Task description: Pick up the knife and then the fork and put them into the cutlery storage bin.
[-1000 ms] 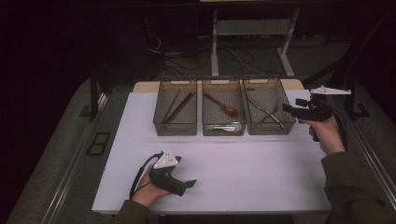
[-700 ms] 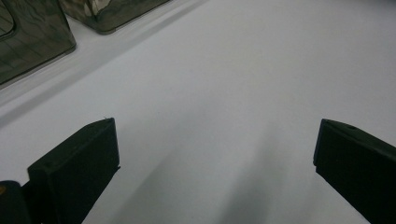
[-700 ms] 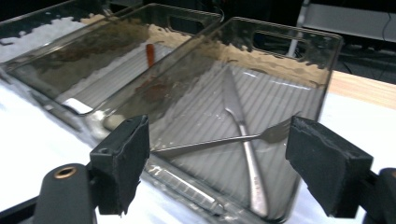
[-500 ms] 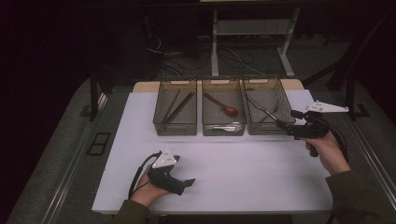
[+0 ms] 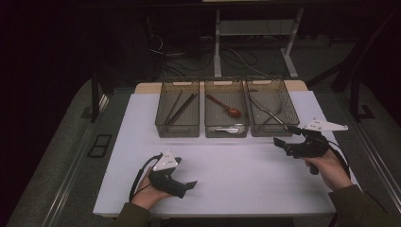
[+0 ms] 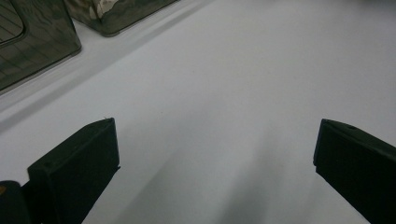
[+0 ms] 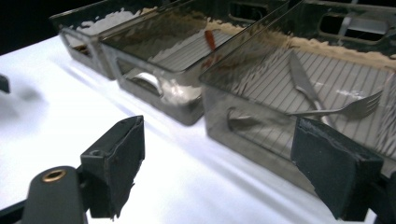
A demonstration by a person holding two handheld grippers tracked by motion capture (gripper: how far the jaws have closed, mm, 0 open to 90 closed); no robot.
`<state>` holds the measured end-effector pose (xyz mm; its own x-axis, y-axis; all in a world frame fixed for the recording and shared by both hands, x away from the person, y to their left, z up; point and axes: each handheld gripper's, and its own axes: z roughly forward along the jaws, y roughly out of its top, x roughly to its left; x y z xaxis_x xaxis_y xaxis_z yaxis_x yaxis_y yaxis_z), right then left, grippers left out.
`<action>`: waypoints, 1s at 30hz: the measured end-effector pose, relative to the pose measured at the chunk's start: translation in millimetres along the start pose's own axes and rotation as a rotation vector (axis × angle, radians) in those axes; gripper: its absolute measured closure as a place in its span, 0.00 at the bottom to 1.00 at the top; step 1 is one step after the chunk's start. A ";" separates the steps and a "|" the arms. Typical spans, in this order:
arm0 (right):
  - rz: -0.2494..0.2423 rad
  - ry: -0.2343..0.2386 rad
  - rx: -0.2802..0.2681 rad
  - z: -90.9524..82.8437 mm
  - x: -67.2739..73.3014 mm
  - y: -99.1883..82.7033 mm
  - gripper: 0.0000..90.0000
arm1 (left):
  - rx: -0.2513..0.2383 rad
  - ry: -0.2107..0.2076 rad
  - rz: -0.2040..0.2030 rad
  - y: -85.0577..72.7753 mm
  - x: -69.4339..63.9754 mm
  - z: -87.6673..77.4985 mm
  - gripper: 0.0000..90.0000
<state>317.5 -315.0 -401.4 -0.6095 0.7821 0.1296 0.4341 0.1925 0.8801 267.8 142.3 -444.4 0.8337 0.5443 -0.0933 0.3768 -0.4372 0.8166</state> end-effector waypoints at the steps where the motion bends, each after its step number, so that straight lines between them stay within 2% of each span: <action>1: -0.001 0.006 -0.002 -1.1 1.7 -1.4 0.19 | -0.001 0.000 0.000 0.1 0.0 -0.2 0.00; 4: 0.004 0.018 -0.007 -3.9 8.0 -6.6 0.19 | -0.005 0.001 0.001 0.4 0.2 -0.8 0.00; 10: -0.029 0.050 0.014 -3.9 19.7 -20.2 0.18 | -0.006 0.000 0.002 0.3 0.2 -1.3 0.00; 15: -0.028 0.063 0.023 -6.2 26.8 -32.5 0.18 | -0.010 0.002 0.004 0.8 0.0 -3.0 0.00; 24: -0.018 0.082 0.043 -15.4 34.7 -57.1 0.18 | -0.013 0.003 0.000 1.1 -0.1 -3.0 0.00; 26: -0.010 0.084 0.049 -16.4 36.1 -60.6 0.18 | -0.013 0.002 0.000 1.1 -0.2 -3.0 0.00; 30: -0.022 0.083 0.057 -15.2 38.9 -63.2 0.18 | -0.013 0.000 0.002 1.0 -0.6 -2.9 0.00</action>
<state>256.3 -305.8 -445.0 -0.6716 0.7256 0.1499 0.4556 0.2450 0.8558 266.6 143.5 -441.9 0.8345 0.5433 -0.0918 0.3701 -0.4293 0.8239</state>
